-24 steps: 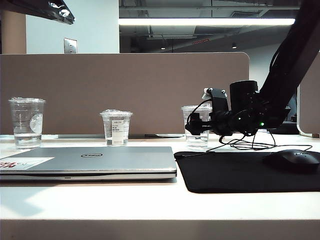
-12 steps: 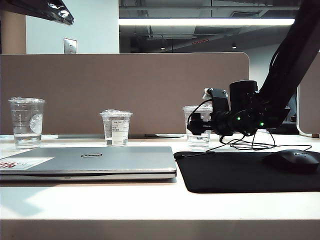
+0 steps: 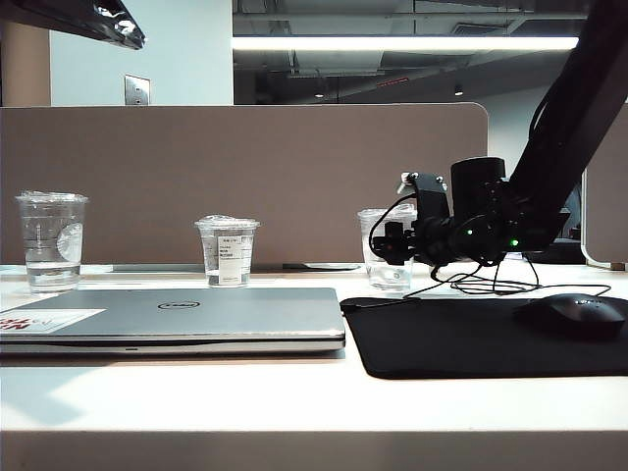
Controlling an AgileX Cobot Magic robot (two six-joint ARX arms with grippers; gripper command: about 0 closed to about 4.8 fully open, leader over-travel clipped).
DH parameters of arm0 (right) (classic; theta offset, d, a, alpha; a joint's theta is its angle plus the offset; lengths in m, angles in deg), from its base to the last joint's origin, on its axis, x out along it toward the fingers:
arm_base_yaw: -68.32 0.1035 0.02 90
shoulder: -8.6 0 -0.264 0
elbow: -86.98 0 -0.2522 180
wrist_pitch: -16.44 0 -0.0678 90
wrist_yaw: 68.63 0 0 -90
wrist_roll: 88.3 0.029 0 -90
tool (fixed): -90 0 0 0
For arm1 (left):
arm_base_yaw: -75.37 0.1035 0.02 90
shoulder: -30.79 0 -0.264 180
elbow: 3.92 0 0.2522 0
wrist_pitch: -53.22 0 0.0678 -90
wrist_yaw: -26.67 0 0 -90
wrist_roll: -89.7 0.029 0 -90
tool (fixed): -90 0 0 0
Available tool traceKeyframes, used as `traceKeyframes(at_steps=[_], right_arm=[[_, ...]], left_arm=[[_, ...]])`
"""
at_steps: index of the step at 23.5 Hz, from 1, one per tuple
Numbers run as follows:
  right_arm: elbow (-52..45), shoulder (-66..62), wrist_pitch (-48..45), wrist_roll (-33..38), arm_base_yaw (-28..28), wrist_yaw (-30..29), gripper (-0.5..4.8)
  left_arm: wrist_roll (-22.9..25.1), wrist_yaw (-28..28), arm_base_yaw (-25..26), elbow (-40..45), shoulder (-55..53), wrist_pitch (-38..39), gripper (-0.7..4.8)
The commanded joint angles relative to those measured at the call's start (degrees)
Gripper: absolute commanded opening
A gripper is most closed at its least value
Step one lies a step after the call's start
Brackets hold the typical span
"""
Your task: Pick up the coffee cup on the right and place it on the right side of the laptop.
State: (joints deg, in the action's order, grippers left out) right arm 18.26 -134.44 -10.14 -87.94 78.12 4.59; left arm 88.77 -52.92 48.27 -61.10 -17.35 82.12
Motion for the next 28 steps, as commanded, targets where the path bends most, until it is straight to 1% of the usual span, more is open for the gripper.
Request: traceKeyframes(at_steps=[1, 4, 7, 13, 18, 20, 23, 26, 28], right_arm=[[0.37, 2.38, -1.33, 0.11, 0.09, -1.49, 2.29], [0.33, 4.52, 0.35, 0.09, 0.09, -1.68, 2.29], [0.26, 9.42, 7.32, 0.07, 0.04, -1.64, 2.29], [0.24, 16.28, 15.39, 0.0, 0.04, -1.64, 2.29], [0.24, 21.38, 18.38, 0.02, 0.04, -1.66, 2.29], [-0.04, 22.32, 19.37, 0.02, 0.07, -2.54, 2.29], [-1.7, 23.76, 19.32, 0.02, 0.07, -4.44, 2.3], [-4.59, 25.29, 18.6, 0.02, 0.07, -4.39, 2.3], [-7.98, 26.67, 16.28, 0.07, 0.11, -4.61, 2.32]], left_arm=[[0.09, 0.31, -0.07, -0.31, 0.15, -0.61, -0.05], [0.09, 0.31, -0.07, -0.31, 0.15, -0.59, -0.05], [0.09, 0.31, -0.07, -0.31, 0.15, -0.59, -0.05], [0.07, 0.31, -0.07, -0.31, 0.15, -0.61, -0.05], [0.09, 0.31, -0.07, -0.31, 0.15, -0.61, -0.05], [0.09, 0.31, -0.07, -0.31, 0.15, -0.61, -0.05], [0.09, 0.31, -0.07, -0.31, 0.15, -0.61, -0.05], [0.09, 0.31, -0.07, -0.31, 0.15, -0.59, -0.05], [0.09, 0.31, -0.07, -0.31, 0.15, -0.61, -0.05]])
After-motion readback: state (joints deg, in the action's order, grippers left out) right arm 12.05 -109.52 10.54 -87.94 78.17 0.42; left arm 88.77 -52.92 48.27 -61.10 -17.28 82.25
